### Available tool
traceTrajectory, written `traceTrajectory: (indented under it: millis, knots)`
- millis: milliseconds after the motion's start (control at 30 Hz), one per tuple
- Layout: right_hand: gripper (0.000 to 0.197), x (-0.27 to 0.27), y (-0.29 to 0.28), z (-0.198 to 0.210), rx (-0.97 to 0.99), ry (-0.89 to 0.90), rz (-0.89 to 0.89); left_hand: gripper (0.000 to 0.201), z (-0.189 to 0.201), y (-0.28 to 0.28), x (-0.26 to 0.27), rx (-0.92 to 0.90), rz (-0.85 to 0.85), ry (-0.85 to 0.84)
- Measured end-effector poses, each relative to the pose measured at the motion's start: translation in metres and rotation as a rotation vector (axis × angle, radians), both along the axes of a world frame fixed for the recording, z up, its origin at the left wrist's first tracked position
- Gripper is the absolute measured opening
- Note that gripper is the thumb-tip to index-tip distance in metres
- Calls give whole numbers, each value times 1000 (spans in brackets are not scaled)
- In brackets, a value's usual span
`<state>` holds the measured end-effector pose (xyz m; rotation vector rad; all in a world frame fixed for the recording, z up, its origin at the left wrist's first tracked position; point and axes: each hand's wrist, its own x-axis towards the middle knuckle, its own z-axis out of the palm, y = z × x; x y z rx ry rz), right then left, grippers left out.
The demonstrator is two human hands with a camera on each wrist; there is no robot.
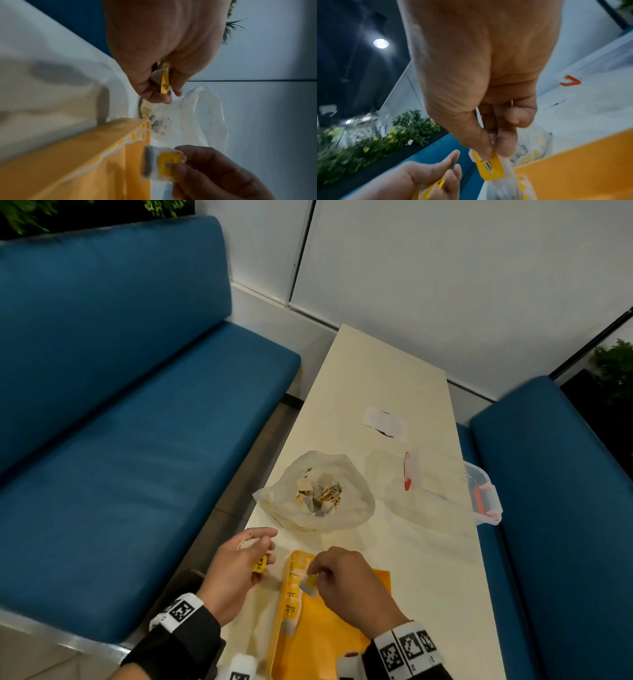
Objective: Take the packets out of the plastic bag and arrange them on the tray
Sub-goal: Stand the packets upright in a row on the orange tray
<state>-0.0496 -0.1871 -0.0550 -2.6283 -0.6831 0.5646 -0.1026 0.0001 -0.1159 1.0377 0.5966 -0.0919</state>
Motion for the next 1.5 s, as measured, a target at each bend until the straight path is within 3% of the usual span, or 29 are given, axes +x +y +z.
traceTrajectory:
  millis: [133,233,433,700,800,933,1033,1167,1267,1500]
  knots:
    - [33,5,-2,5,143,54,-56,29,6,0,-4,246,-343,-112]
    - [34,5,-1,6,275,91,-103,31,10,-6,-4,239,-469,-184]
    - [29,3,0,2,442,125,-243,10,1,-9,0,495,-409,-204]
    - [4,-9,-1,-3,585,355,-407,11,-4,-9,-1,483,-381,-258]
    - [5,-10,-6,-9,569,374,-448,16,-11,-6,-4,466,-397,-222]
    - [4,-20,-14,-26,495,495,-505,7,-23,-3,-9,610,-392,-105]
    - [9,-34,-18,-46,399,630,-549,17,-28,-5,-13,668,-471,9]
    - [10,-47,-18,-69,299,722,-557,43,-27,-12,-23,593,-657,151]
    - [12,-50,-14,-79,270,693,-546,55,-30,-15,-27,525,-665,164]
    - [11,-53,-2,-92,186,530,-561,42,-25,-20,-29,394,-622,193]
